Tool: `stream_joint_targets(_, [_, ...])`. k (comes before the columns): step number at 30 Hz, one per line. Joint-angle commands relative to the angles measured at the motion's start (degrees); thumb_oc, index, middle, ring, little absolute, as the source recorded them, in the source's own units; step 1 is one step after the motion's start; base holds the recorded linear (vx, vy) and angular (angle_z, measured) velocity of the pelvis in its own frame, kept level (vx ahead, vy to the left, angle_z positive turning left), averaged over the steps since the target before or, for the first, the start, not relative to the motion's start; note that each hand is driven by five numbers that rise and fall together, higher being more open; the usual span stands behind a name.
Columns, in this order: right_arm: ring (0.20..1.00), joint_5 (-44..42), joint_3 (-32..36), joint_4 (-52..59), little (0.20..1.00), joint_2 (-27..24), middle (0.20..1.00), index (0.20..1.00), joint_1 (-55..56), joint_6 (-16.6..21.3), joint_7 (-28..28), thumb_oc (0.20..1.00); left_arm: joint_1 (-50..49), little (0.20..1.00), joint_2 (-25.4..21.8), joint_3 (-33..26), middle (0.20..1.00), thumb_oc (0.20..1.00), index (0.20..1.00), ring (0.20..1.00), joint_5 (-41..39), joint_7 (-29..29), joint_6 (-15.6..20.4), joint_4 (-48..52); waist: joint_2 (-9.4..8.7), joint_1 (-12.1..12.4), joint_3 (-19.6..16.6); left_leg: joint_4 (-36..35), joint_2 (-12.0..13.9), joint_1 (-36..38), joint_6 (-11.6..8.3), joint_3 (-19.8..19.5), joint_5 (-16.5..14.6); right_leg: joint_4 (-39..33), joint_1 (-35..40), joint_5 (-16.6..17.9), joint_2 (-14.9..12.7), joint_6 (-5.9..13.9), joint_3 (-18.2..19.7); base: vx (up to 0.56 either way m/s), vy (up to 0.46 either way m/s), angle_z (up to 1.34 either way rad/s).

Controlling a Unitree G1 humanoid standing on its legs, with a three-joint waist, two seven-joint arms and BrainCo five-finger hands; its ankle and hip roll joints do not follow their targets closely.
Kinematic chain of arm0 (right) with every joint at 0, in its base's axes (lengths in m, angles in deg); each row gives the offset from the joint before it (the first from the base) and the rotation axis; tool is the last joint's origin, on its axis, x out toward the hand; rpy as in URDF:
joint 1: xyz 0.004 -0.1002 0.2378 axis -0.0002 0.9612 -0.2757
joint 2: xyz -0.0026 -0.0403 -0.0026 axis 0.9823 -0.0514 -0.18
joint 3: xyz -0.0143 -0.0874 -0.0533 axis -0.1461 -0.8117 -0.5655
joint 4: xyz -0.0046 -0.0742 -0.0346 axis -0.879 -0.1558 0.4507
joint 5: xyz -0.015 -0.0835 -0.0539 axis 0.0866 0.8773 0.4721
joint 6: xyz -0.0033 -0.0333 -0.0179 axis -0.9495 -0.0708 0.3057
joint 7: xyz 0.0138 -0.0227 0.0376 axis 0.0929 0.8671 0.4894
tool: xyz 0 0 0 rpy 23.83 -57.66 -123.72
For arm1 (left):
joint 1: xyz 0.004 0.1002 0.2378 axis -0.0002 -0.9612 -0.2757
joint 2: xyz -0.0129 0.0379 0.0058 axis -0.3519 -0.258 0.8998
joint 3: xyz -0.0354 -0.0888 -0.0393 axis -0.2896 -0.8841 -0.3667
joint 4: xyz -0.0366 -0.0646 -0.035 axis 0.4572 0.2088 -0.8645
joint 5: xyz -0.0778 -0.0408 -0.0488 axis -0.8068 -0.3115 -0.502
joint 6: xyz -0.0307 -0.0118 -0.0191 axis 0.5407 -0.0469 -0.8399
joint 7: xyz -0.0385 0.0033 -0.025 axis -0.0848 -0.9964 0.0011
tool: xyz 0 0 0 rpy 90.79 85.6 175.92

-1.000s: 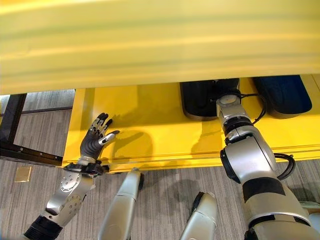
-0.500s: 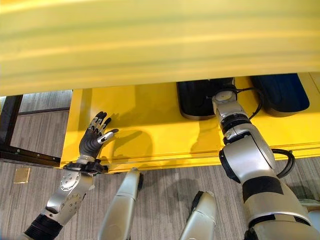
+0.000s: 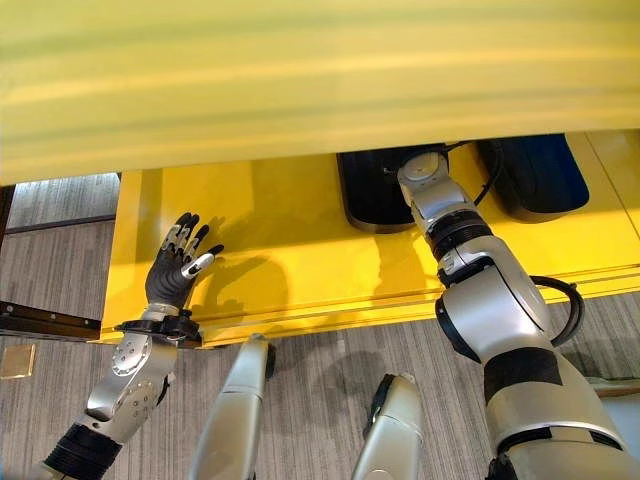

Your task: Move parts from the plastic box to the shelf.

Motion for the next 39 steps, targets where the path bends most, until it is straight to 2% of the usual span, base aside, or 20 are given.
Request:
stream_joint_targets(1, [1.000, 1.6, 0.0, 2.1, 1.000, -2.4, 1.000, 1.000, -6.1, 3.8, -1.8, 1.000, -2.2, 1.000, -1.7, -0.5, 1.000, 1.000, 1.000, 1.000, -0.5, -0.6, 0.0, -1.4, -0.34, 0.0, -0.3, -2.6, 1.6, 1.7, 1.23, -1.5, -1.1, -0.2, 1.3, -0.6, 0.2, -3.39, 0.3, 0.00, 0.000, 0.00])
stream_joint_targets(6, [1.000, 0.9, 2.0, 11.2, 1.000, -2.8, 1.000, 1.000, -3.6, 5.1, -3.1, 1.000, -2.7, 1.000, -1.6, -1.2, 1.000, 1.000, 1.000, 1.000, -0.2, -1.0, -0.1, -1.6, -0.68, -0.7, -0.4, -2.3, 1.8, 1.8, 1.18, -1.3, -1.4, 0.0, 1.2, -0.7, 0.2, -3.40, 0.5, 0.00, 0.000, -0.01])
stream_joint_targets(7, [1.000, 1.3, 3.2, 17.2, 1.000, -3.8, 1.000, 1.000, -1.3, 5.8, -3.3, 1.000, -2.8, 1.000, -1.4, -1.8, 1.000, 1.000, 1.000, 1.000, 0.1, -1.2, -0.2, -1.8, -0.79, -1.2, -0.3, -2.3, 1.9, 2.0, 1.18, -1.1, -1.5, 0.0, 1.3, -0.8, 0.2, -3.51, 0.6, 0.00, -0.001, -0.04])
stream_joint_targets(10, [1.000, -1.0, 6.2, 24.1, 1.000, -4.0, 1.000, 1.000, 2.9, 7.4, -3.3, 1.000, -3.2, 1.000, -1.1, -2.2, 1.000, 1.000, 1.000, 1.000, 0.1, -1.4, -0.4, -1.8, -0.88, -1.5, -0.3, -2.5, 2.1, 2.4, 1.21, -1.0, -1.4, -0.2, 1.5, -0.8, 0.4, -3.53, 0.7, 0.00, 0.000, 0.00])
stream_joint_targets(15, [1.000, -2.3, 14.2, 42.5, 1.000, -3.5, 1.000, 1.000, 20.1, 9.7, -0.7, 1.000, -5.3, 1.000, -0.4, -3.8, 1.000, 1.000, 1.000, 1.000, 1.7, -1.1, -1.3, -1.7, -0.64, -2.7, 0.2, -4.3, 2.2, 3.8, 1.43, -0.7, -0.6, -1.3, 2.6, -0.1, 0.1, -3.50, 0.8, 0.00, -0.014, -0.04])
stream_joint_targets(16, [1.000, -5.3, 17.1, 47.9, 1.000, -2.0, 1.000, 1.000, 28.0, 11.0, 1.4, 1.000, -5.9, 1.000, 0.0, -4.6, 1.000, 1.000, 1.000, 1.000, 2.1, -1.0, -1.6, -1.7, -0.68, -3.1, 0.1, -6.4, 2.1, 4.4, 1.35, -0.8, 0.5, -2.6, 3.5, 0.4, 0.0, -3.55, 0.2, 0.00, -0.057, -0.02])
stream_joint_targets(18, [1.000, -6.6, 19.0, 53.0, 1.000, 0.2, 1.000, 1.000, 35.4, 11.8, 2.8, 1.000, -6.7, 1.000, 0.3, -5.1, 1.000, 1.000, 1.000, 1.000, 2.6, -0.9, -2.1, -1.8, -0.79, -3.3, 0.1, -8.7, 2.3, 5.5, 1.22, -1.1, 1.8, -4.1, 4.5, 1.1, 0.0, -3.56, -0.5, 0.00, -0.075, 0.03])
stream_joint_targets(21, [1.000, -17.7, 22.2, 62.9, 1.000, 8.1, 1.000, 1.000, 56.9, 14.3, 11.5, 1.000, -10.0, 1.000, 2.0, -7.2, 1.000, 1.000, 1.000, 1.000, 3.9, 0.4, -3.0, -2.8, -1.02, -4.6, -0.9, -19.2, 3.5, 10.7, 0.19, -1.6, 7.4, -11.3, 9.6, 4.2, 1.3, -3.29, -3.8, 0.03, -0.137, 0.12])
stream_joint_targets(22, [1.000, -22.1, 22.5, 65.1, 1.000, 10.5, 1.000, 1.000, 66.6, 13.9, 16.6, 1.000, -11.5, 1.000, 3.5, -8.5, 1.000, 1.000, 1.000, 1.000, 4.2, 1.9, -3.2, -4.0, -0.97, -5.9, -2.1, -26.4, 4.6, 14.8, -0.66, -1.4, 11.0, -16.0, 13.3, 5.7, 2.3, -2.82, -5.6, 0.06, -0.114, 0.08])
stream_joint_targets(23, [1.000, -22.1, 22.5, 65.2, 1.000, 10.5, 1.000, 1.000, 66.7, 13.9, 16.6, 1.000, -11.6, 1.000, 3.5, -8.5, 1.000, 1.000, 1.000, 1.000, 4.2, 1.9, -3.2, -4.0, -0.96, -5.9, -2.1, -26.5, 4.6, 14.9, -0.66, -1.4, 11.0, -16.1, 13.4, 5.8, 2.3, -2.83, -5.7, 0.10, -0.107, 0.06])
stream_joint_targets(26, [1.000, -22.3, 22.9, 65.2, 1.000, 9.6, 1.000, 1.000, 79.2, 11.7, 23.4, 1.000, -15.2, 1.000, 5.6, -12.3, 1.000, 1.000, 1.000, 1.000, 5.4, 5.4, -2.5, -5.0, -0.25, -7.6, -5.5, -43.0, 9.0, 24.8, -2.74, 0.1, 18.7, -26.8, 20.3, 9.2, 5.8, -1.83, -8.0, 0.12, -0.111, -0.02])
stream_joint_targets(29, [1.000, -19.5, 24.0, 64.0, 1.000, 7.9, 1.000, 1.000, 81.8, 11.4, 24.3, 1.000, -17.2, 1.000, 6.9, -14.5, 1.000, 1.000, 1.000, 1.000, 5.4, 6.5, -2.0, -5.8, 0.48, -7.9, -7.9, -50.7, 12.0, 28.7, -3.26, 1.1, 22.8, -30.9, 21.8, 10.2, 8.2, -1.58, -8.3, 0.07, -0.079, -0.22])
stream_joint_targets(30, [1.000, -19.5, 24.0, 64.0, 1.000, 7.9, 1.000, 1.000, 81.8, 11.4, 24.3, 1.000, -17.2, 1.000, 6.9, -14.5, 1.000, 1.000, 1.000, 1.000, 5.4, 6.5, -2.0, -5.7, 0.54, -7.8, -7.9, -51.0, 12.1, 28.9, -3.30, 1.2, 22.9, -31.0, 21.9, 10.2, 8.3, -1.62, -8.3, 0.06, -0.098, -0.24])
stream_joint_targets(31, [1.000, -19.4, 24.2, 62.7, 1.000, 7.4, 1.000, 1.000, 82.5, 10.9, 24.2, 1.000, -18.4, 1.000, 7.8, -15.3, 1.000, 1.000, 1.000, 1.000, 5.5, 6.8, -2.1, -6.3, 0.82, -7.9, -9.3, -54.8, 14.0, 32.0, -3.38, 2.7, 24.8, -32.7, 23.0, 10.3, 9.7, -1.69, -7.9, 0.04, -0.065, -0.24])
stream_joint_targets(32, [1.000, -19.4, 24.2, 62.7, 1.000, 7.4, 1.000, 1.000, 82.5, 10.9, 24.2, 1.000, -18.3, 1.000, 7.9, -15.3, 1.000, 1.000, 1.000, 1.000, 5.5, 6.8, -2.1, -6.3, 0.92, -7.9, -9.4, -54.9, 14.0, 31.9, -3.39, 2.6, 25.0, -32.9, 23.0, 10.5, 9.8, -1.71, -7.9, 0.06, -0.102, -0.20])
stream_joint_targets(36, [1.000, -18.3, 24.4, 62.8, 1.000, 5.6, 1.000, 1.000, 83.9, 9.8, 25.8, 1.000, -21.2, 1.000, 10.5, -16.7, 1.000, 1.000, 1.000, 1.000, 5.0, 8.2, -2.4, -7.4, 2.03, -7.6, -12.0, -59.4, 17.2, 35.2, -3.97, 5.2, 28.9, -34.9, 23.7, 9.8, 13.5, -3.06, -6.6, 0.01, -0.157, -0.34])
stream_joint_targets(37, [1.000, -16.6, 25.2, 63.8, 1.000, 4.4, 1.000, 1.000, 84.4, 9.9, 25.9, 1.000, -22.2, 1.000, 11.7, -16.5, 1.000, 1.000, 1.000, 1.000, 5.0, 9.0, -2.5, -7.5, 2.98, -7.3, -12.4, -60.1, 18.3, 34.7, -4.95, 6.0, 34.1, -37.4, 24.7, 9.7, 15.4, -4.41, -7.3, -0.05, -0.238, -0.33])
stream_joint_targets(39, [1.000, -16.7, 25.7, 63.4, 1.000, 4.1, 1.000, 1.000, 84.6, 9.9, 25.8, 1.000, -21.7, 1.000, 12.1, -15.8, 1.000, 1.000, 1.000, 1.000, 5.2, 9.3, -2.4, -8.1, 3.48, -7.3, -12.1, -60.7, 18.4, 34.1, -5.35, 7.8, 38.5, -40.4, 26.0, 10.4, 15.6, -4.90, -8.7, -0.06, -0.141, -0.03])
